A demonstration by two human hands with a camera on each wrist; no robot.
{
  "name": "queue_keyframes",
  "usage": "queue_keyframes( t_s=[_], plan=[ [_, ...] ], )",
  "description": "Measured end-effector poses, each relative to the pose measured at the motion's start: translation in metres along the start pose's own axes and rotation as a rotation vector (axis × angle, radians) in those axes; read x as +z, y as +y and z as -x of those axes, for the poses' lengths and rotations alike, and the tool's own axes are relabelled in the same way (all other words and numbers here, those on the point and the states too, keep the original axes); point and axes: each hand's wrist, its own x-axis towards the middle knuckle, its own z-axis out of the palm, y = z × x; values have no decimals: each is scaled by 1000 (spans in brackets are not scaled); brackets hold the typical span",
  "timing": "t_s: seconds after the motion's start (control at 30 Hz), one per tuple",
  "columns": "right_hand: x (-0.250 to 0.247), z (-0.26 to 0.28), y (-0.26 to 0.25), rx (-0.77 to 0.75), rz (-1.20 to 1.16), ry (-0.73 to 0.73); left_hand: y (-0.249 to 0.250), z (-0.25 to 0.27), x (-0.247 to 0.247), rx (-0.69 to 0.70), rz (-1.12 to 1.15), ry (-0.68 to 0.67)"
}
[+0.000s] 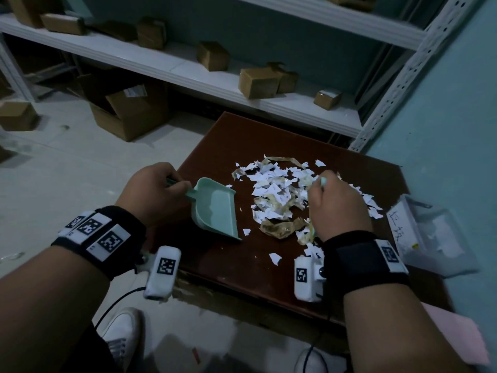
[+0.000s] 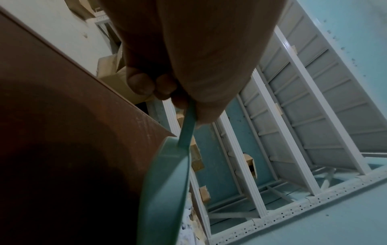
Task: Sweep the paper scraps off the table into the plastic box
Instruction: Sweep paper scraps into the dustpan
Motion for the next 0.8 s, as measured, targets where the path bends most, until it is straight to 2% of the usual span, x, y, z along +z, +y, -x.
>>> queue_keyframes(
  t_s=[0.33,0.8],
  plan=[
    [17,-7,-3,-31,-80,-61,1,-4,16,4,36,-67],
    [22,-4,-20,-222,-235,-112,19,-3,51,43,-60,-258]
  ],
)
